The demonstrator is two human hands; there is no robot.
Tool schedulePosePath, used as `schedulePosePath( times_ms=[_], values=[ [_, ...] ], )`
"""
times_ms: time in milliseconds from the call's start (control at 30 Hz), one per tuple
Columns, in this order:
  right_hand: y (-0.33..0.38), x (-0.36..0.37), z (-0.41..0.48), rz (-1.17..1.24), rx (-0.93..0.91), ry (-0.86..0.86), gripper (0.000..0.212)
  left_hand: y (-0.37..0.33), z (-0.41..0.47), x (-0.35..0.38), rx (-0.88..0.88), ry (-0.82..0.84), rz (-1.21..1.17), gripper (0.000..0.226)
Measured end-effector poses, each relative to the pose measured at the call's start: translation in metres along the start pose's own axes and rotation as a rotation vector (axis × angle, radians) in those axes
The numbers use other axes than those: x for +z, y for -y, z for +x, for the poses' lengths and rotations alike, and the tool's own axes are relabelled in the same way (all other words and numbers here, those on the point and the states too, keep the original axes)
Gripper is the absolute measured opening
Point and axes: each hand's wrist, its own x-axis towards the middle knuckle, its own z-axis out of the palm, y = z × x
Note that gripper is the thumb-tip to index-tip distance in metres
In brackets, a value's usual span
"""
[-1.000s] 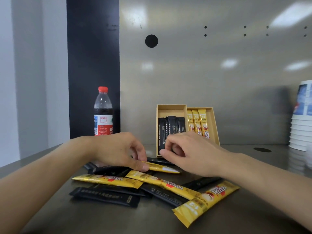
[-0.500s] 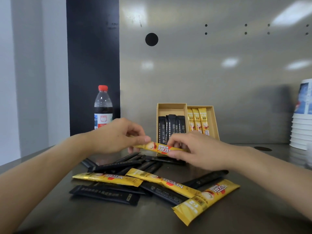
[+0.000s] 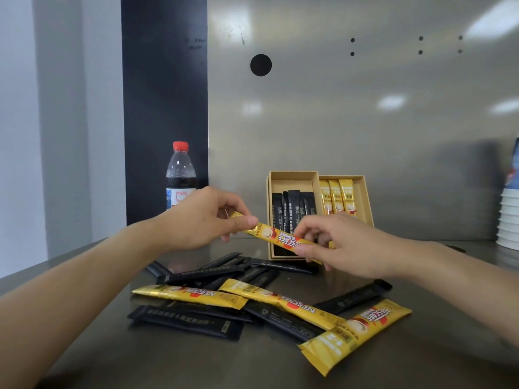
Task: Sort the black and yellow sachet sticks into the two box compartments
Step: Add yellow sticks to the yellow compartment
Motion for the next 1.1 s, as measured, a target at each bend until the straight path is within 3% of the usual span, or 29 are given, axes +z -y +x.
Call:
schedulePosePath(
  times_ms=[367, 500, 667, 833, 1100],
  values=[
    [0.008, -0.004, 0.004, -0.064, -0.066, -0.096, 0.023, -0.009, -0.001, 0.004, 0.014, -0.171, -0.047, 0.034],
    [-0.013, -0.034, 0.002, -0.060, 0.001, -0.357, 0.025, -0.010, -0.001, 0.006, -0.018, -0.208, 0.028, 0.027],
    [-0.055, -0.055, -0.003, 0.035, 0.266, -0.622, 0.019, -0.005, -0.002, 0.012, -0.025, -0.079, 0.086, 0.023],
    [-0.073, -0.053, -0.007, -0.016, 0.518, -0.489, 0.018, -0.005, -0.004, 0.016, -0.027, 0.029, 0.171, 0.033],
    [-0.063, -0.043, -0.007, -0.040, 0.573, -0.394, 0.014, -0.011, -0.007, 0.021, -0.005, 0.128, 0.213, 0.035]
  ],
)
